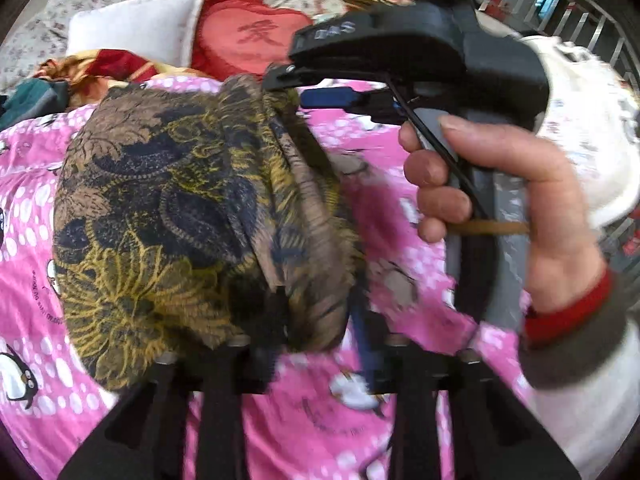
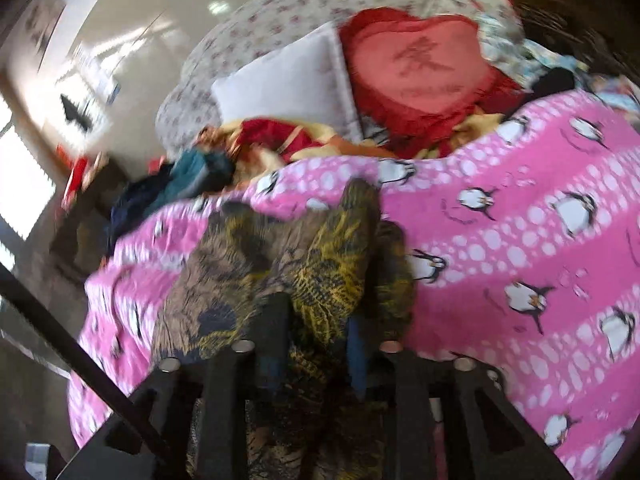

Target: Fold small clothes

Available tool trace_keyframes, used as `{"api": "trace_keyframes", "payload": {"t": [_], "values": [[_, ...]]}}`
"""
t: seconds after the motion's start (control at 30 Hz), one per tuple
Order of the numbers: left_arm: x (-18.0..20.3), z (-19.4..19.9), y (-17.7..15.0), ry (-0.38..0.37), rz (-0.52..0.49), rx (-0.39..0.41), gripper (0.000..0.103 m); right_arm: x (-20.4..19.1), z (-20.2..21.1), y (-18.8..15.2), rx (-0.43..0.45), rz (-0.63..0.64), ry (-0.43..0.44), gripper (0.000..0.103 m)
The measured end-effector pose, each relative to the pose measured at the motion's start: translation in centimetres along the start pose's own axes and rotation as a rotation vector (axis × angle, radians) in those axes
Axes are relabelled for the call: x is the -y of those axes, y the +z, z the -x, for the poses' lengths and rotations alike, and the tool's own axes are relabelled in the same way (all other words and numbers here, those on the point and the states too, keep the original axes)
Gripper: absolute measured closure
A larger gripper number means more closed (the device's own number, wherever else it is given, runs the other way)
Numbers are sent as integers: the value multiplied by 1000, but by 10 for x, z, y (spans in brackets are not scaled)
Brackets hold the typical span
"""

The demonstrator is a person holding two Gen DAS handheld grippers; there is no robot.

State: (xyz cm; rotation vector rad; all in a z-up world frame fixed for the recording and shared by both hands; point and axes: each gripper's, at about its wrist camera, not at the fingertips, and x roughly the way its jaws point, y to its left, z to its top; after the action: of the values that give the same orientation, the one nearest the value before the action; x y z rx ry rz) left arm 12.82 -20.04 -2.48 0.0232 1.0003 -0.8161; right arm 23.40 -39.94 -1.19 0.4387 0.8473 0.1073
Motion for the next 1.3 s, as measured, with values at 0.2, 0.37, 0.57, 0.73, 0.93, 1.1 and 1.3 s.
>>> {"api": "trace_keyframes", "payload": {"t": [0.2,0.37,0.57,0.73,0.93,1.1,1.3], "values": [[-30,67,-14,190,-41,160,31,-14,39,-10,72,37,32,25],[-77,50,-18,326,63,109,31,-38,7,-20,-10,88,28,25],[-81,28,-35,305,89,47,31,-55,-9,-17,54,256,-211,77],[-79,16,-35,292,86,18,31,-6,-9,-6,40,125,-239,79],[-79,12,-34,280,122,14,31,-32,29,-15,97,157,-93,34],[-75,13,-39,272,127,8,31,-64,-23,-8,-15,221,-177,40],[-78,29,-38,275,116,43,31,-55,-25,-5,1,212,-180,90]]}}
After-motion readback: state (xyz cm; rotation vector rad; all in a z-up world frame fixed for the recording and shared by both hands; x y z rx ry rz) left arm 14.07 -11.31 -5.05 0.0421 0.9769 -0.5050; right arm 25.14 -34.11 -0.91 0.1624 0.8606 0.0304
